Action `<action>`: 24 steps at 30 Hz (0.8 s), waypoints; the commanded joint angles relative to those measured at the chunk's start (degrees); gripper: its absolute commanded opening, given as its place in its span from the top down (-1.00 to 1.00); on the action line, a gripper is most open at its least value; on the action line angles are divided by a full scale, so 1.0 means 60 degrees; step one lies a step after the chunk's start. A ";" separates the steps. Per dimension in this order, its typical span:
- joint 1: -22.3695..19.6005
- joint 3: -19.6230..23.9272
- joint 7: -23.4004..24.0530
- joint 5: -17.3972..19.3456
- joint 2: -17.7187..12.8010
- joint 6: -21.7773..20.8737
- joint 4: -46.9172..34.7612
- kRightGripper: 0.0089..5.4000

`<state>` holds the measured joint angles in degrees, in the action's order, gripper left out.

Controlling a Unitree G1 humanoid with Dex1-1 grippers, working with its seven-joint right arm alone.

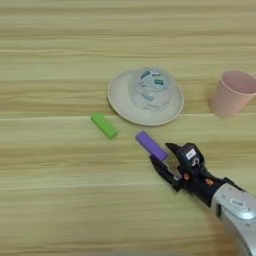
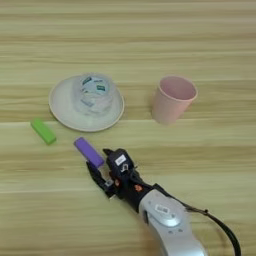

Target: Move the objects on the table

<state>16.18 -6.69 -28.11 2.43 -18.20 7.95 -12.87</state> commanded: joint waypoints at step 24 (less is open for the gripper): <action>-0.0445 0.2504 0.3160 -0.0096 0.1555 -0.1598 0.0325 -0.99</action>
<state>16.61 6.56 -11.85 2.71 -8.58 0.66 -10.66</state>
